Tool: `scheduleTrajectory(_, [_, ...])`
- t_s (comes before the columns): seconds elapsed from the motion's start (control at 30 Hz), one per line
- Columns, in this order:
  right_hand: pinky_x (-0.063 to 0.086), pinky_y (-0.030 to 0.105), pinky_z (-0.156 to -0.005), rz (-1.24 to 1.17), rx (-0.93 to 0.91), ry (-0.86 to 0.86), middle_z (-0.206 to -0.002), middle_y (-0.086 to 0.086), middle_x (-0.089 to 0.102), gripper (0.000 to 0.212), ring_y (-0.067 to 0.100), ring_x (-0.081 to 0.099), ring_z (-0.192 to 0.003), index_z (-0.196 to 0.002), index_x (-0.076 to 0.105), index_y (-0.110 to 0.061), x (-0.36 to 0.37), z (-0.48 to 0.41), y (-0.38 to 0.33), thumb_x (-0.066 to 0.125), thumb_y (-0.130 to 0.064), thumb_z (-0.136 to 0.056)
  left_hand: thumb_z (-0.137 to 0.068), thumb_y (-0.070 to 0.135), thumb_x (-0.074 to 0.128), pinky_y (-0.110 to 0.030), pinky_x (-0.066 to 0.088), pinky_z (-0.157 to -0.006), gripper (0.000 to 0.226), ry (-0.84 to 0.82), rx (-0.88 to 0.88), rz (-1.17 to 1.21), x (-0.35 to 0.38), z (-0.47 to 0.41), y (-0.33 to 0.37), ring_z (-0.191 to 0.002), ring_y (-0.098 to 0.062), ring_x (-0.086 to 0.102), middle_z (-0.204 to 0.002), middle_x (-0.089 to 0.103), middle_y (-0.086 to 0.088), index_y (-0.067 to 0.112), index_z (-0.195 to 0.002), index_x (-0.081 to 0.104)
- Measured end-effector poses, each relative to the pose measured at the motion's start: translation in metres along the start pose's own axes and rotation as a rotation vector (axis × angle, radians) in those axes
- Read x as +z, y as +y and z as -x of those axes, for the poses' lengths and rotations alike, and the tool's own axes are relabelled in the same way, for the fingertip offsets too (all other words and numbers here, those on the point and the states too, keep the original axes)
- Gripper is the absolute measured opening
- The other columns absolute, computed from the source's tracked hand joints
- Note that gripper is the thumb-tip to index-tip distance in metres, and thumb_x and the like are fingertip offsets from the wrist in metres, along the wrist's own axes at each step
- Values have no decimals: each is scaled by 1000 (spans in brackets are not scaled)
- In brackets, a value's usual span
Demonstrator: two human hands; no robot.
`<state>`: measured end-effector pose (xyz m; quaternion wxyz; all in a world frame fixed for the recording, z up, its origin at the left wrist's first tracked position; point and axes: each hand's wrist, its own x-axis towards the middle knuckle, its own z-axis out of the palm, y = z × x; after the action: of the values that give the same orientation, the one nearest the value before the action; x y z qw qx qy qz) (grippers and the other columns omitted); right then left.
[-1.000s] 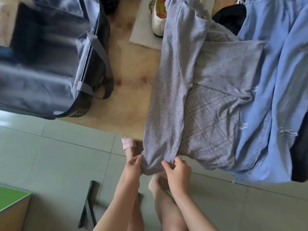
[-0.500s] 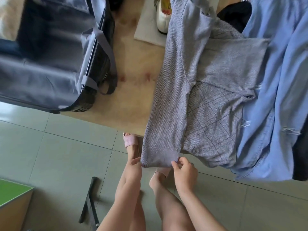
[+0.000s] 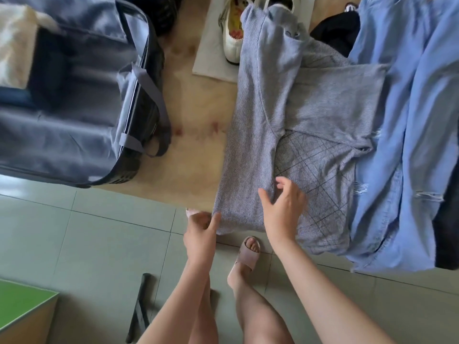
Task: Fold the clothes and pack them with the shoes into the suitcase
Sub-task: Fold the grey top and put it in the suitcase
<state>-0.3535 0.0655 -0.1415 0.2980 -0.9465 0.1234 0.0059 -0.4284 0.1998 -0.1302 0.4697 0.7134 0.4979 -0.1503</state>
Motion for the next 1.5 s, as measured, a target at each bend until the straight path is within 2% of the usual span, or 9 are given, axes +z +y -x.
scheduleTrajectory(0.23, [41,42,-82,30,22,-87,-90,7,63,35,30,50,-92,-106,57,-9,2,-13,1,75,-13,-76,-78,30,74,-30,42,-72,24,88,-74,-53,-2,-8,-2,-88,-22,61,-87,65,1,18,-87,55])
scheduleTrajectory(0.33, [43,41,-83,55,-61,-70,-97,7,60,39,30,50,-94,-106,56,-9,1,-8,3,76,-10,-73,-78,21,72,-32,39,-70,25,201,252,-196,-4,-5,12,-85,-19,52,-85,56,3,15,-88,49])
scheduleTrajectory(0.47, [41,38,-85,71,-84,-62,-102,7,59,40,28,50,-96,-112,56,-11,1,-5,3,74,-14,-77,-85,14,67,-20,37,-80,33,24,547,-191,5,-12,31,-97,-6,47,-106,50,10,19,-115,55])
scheduleTrajectory(0.77, [41,32,-77,65,-23,-83,-94,5,62,40,25,49,-92,-115,55,-14,1,-20,0,74,-15,-79,-81,-6,53,-22,34,-70,34,70,489,-180,26,-45,63,-90,-23,53,-104,58,-6,10,-112,55])
scheduleTrajectory(0.97, [46,42,-90,262,-346,-108,-134,4,52,63,26,46,-114,-132,52,-19,-3,-23,8,73,-7,-74,-75,-5,59,-46,35,-105,64,5,972,-699,31,-55,81,-132,-27,35,-143,42,-11,14,-136,47])
scheduleTrajectory(1.1, [47,48,-90,352,-397,-179,-137,5,53,62,27,37,-120,-130,58,-17,2,-21,22,80,-15,-72,-101,23,40,-46,5,-118,63,-258,911,-1026,34,-62,87,-147,-10,-5,-160,-6,8,25,-152,4])
scheduleTrajectory(1.17, [46,49,-93,282,-389,-206,-139,8,50,61,28,35,-122,-131,56,-17,-2,-24,23,78,-15,-75,-98,22,45,-48,-1,-117,64,-217,944,-1079,33,-59,92,-148,-16,3,-160,3,1,20,-152,11])
scheduleTrajectory(1.27, [41,47,-96,111,-218,-129,-137,10,49,51,29,39,-119,-131,55,-17,-17,-41,26,70,-15,-83,-84,5,60,-53,20,-114,58,-140,1048,-953,41,-57,109,-136,-32,36,-148,37,-16,8,-140,43])
scheduleTrajectory(1.5, [32,46,-103,-131,400,248,-120,20,57,42,39,48,-114,-123,56,0,-61,-115,75,67,-15,-85,-97,11,44,-32,14,-116,47,-310,1017,-868,90,-41,185,-138,-23,29,-152,31,-4,18,-143,38])
